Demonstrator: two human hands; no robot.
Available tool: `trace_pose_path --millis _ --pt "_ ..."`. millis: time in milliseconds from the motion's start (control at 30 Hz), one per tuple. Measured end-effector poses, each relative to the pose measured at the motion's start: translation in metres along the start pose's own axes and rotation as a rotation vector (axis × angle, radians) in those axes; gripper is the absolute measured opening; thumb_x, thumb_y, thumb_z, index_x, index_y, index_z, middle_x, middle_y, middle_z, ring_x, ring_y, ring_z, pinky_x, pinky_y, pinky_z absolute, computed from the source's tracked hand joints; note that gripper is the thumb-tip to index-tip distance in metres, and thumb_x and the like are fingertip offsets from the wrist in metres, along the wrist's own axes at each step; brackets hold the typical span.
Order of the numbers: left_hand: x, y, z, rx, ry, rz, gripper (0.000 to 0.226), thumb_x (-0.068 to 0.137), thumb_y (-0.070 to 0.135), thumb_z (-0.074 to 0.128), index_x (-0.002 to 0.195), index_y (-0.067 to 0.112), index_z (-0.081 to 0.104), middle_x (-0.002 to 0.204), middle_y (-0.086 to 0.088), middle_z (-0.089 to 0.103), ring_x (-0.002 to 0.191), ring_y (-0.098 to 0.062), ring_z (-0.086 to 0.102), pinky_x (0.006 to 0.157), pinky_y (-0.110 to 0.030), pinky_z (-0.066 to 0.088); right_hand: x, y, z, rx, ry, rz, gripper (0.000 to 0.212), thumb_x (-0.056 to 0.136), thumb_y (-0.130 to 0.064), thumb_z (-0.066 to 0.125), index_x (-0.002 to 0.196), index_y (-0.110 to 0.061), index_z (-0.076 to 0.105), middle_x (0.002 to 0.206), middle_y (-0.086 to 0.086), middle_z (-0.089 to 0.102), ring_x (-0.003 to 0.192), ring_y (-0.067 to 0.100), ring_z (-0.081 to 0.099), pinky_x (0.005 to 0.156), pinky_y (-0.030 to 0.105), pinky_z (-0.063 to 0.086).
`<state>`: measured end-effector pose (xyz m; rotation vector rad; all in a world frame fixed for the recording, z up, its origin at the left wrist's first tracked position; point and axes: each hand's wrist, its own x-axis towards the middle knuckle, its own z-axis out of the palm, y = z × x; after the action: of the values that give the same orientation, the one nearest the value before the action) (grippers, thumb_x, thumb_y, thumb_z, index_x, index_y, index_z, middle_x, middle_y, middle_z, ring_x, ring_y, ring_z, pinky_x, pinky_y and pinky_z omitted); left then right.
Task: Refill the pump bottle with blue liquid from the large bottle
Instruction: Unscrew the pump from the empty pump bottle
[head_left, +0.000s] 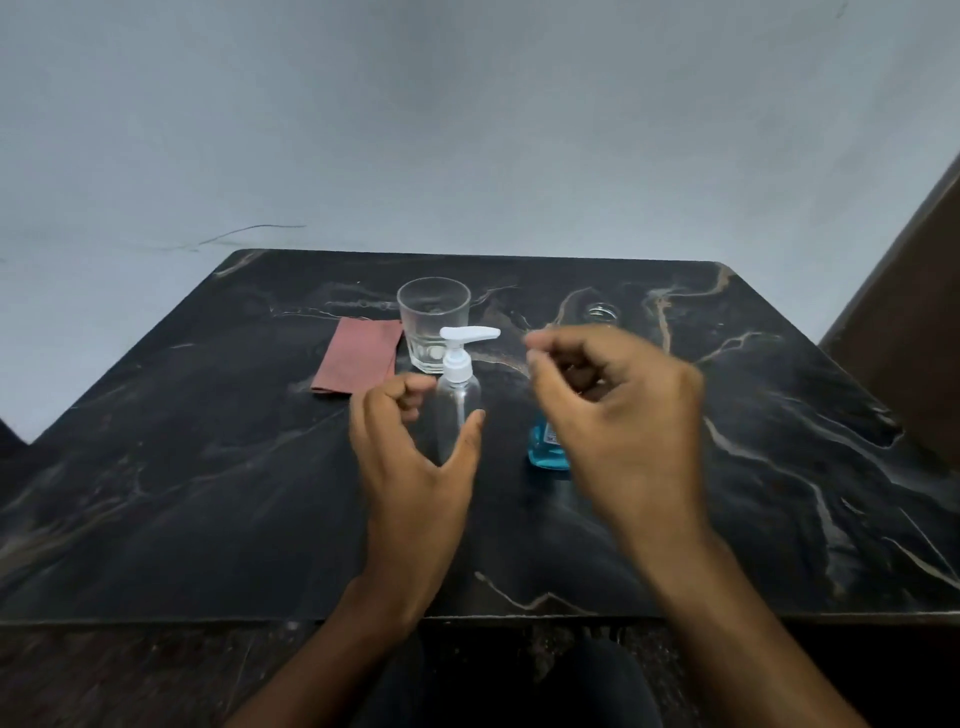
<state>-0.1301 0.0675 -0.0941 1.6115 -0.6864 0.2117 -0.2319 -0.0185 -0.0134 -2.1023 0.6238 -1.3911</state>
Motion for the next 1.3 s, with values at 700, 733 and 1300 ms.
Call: trace_pose_path --millis 700,733,1300 --pt "0.025 -0.012 0.002 -0.144 -0.221 -0.135 0.032 0.068 0.037 0.071 0.099 0.046 0.073 0.094 0.025 0.076 0.09 0.007 0.072 0.08 -0.023 0.061 0.004 0.007 0.068 -0.09 -0.192 0.214 0.01 0.081 -0.021 0.077 0.089 -0.022 0.072 0.088 -0.006 0.058 0.075 0.003 0.056 0.066 0.01 0.041" --pt "0.025 -0.012 0.003 -0.15 -0.215 -0.146 0.03 0.066 0.045 0.068 0.095 0.05 0.072 0.092 0.026 0.076 0.089 0.007 0.072 0.08 -0.024 0.061 0.003 0.007 0.069 -0.081 -0.185 0.229 0.022 0.08 -0.023 0.08 0.1 -0.021 0.071 0.092 -0.006 0.06 0.078 0.004 0.057 0.069 0.012 0.043" --pt "0.026 -0.021 0.005 -0.139 -0.206 -0.113 0.037 0.067 0.055 0.078 0.104 0.052 0.071 0.097 0.022 0.077 0.092 0.005 0.073 0.079 -0.016 0.058 0.017 -0.007 0.053 -0.031 -0.135 0.057 0.016 0.081 -0.013 0.083 0.096 -0.011 0.077 0.087 0.0 0.067 0.073 0.011 0.063 0.07 0.025 0.054"
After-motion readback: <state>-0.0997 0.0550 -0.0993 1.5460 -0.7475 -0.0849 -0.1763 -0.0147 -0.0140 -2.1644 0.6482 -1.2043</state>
